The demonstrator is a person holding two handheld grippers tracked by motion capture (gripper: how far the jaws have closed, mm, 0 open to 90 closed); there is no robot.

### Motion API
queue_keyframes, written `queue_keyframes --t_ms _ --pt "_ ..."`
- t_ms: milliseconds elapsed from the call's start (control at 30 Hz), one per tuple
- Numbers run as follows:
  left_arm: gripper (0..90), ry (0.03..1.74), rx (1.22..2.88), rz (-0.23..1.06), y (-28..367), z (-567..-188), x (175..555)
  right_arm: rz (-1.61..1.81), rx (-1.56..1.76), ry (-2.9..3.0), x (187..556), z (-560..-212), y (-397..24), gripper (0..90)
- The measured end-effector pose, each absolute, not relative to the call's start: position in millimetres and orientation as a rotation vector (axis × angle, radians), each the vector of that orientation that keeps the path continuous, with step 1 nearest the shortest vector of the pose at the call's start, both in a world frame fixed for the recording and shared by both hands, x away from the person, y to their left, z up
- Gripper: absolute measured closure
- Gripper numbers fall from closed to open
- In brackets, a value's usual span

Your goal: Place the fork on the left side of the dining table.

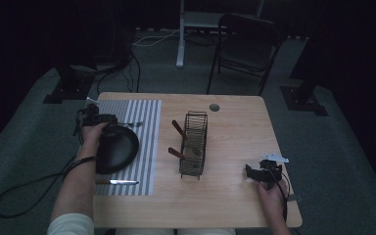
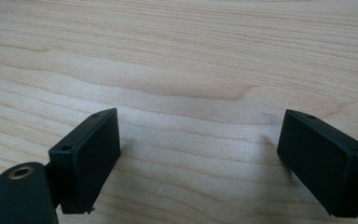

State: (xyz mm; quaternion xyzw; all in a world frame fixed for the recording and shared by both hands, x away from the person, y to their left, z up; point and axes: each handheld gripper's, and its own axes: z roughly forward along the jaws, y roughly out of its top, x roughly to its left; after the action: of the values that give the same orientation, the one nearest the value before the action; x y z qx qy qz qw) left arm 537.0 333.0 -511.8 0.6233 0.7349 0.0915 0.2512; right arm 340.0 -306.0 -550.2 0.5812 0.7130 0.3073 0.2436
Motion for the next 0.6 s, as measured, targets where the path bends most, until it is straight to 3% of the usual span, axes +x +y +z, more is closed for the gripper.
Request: queue_keyframes --t_ms 67,333,600 --pt "0.0 2.0 1.773 0.282 329 -512 539 0.84 1.587 1.948 340 -550 -306 12.8" --pt "0.0 2.01 1.818 0.335 325 -511 540 0.84 1.588 1.948 340 -550 -306 12.8" --pt "0.0 1.886 1.834 0.415 317 -502 527 0.84 1.587 1.948 340 -550 -306 12.8"
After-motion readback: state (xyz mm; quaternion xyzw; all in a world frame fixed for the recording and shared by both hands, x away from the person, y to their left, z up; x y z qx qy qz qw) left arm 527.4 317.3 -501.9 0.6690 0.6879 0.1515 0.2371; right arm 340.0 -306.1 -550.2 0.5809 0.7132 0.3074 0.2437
